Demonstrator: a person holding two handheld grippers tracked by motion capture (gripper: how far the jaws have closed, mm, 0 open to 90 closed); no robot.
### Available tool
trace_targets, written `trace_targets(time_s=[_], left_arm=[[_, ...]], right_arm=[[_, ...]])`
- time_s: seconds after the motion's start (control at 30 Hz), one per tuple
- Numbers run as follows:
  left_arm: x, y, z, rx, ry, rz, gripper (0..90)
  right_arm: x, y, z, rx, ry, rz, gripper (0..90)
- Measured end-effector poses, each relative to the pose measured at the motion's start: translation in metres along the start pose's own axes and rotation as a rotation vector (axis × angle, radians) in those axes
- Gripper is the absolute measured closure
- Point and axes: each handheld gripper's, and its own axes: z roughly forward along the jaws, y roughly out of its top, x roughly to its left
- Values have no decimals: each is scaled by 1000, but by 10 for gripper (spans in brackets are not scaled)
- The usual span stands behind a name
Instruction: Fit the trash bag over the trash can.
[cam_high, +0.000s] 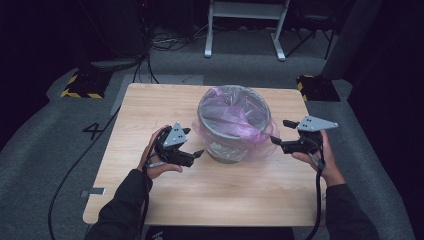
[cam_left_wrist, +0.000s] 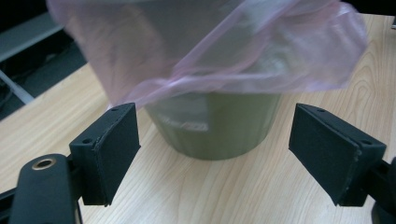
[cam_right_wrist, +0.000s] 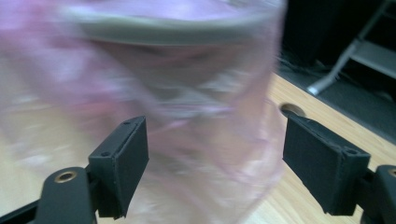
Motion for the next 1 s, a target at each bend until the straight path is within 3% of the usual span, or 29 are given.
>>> trace_targets(time_s=[0.1, 0.2, 0.3, 0.4, 0.43, 0.57, 0.6, 0.73, 0.83, 1.0], left_arm=[[-1, 4, 3, -10, -12, -9, 173], [0, 4, 7, -7, -22, -13, 194], [1, 5, 13, 13, -23, -15, 270], [4, 4, 19, 17, -40, -27, 409], [5, 4, 21, 17, -39, -17, 510], [7, 3, 26, 15, -24, -17, 822], [7, 2, 27, 7, -32, -13, 891], [6, -2, 32, 62, -30, 21, 900], [8, -7, 32, 60, -36, -1, 900], [8, -12, 25, 36, -30, -15, 899]], right_arm=[[14, -2, -4, 6, 12, -43, 224], [27, -4, -5, 2, 55, -58, 197], [38, -6, -2, 20, 68, -91, 197], [41, -7, 6, 48, 41, -115, 204], [40, -7, 9, 49, 37, -115, 212], [41, -4, 16, 23, 30, -119, 403], [43, -4, 17, 19, 41, -123, 487], [49, -4, 23, 6, 83, -151, 717], [49, -6, 23, -4, 85, -151, 860], [47, -13, 25, 11, 107, -125, 900]])
